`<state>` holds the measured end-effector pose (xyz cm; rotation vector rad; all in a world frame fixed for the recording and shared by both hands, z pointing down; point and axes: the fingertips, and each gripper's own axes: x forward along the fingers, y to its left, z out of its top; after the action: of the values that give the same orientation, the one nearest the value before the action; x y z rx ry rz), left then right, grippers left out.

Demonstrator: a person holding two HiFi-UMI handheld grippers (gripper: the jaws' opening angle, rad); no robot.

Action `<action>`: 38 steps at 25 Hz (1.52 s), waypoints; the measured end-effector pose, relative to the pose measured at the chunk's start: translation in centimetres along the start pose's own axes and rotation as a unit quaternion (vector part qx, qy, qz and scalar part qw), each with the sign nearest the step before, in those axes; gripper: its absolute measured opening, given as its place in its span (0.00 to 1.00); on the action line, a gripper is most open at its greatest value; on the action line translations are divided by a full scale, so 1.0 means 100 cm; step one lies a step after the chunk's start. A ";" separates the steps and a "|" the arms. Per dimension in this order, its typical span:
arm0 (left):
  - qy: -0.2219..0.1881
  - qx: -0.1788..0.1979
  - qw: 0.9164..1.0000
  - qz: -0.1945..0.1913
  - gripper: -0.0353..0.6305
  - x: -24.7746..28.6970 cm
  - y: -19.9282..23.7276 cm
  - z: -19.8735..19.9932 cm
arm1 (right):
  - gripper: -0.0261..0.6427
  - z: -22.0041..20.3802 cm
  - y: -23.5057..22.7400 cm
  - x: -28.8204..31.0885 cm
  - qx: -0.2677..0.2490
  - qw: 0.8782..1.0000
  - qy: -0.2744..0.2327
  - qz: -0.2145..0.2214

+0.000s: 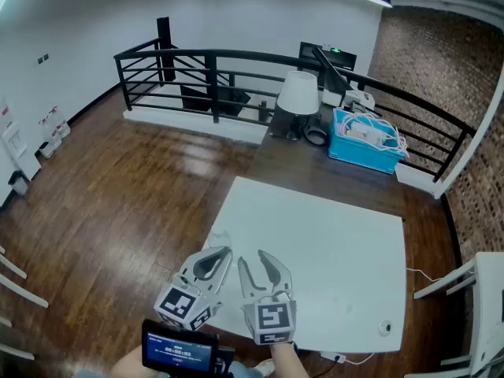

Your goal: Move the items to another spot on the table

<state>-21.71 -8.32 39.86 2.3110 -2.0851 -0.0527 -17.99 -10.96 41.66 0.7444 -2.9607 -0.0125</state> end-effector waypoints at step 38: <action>0.060 0.004 0.998 -0.023 0.09 0.002 0.135 -0.077 | 0.63 -0.137 0.041 0.141 0.061 0.991 0.113 -0.032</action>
<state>-34.78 -9.93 48.16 2.3040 -1.9802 0.0896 -31.09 -13.87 56.59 0.7974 -2.7413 0.2345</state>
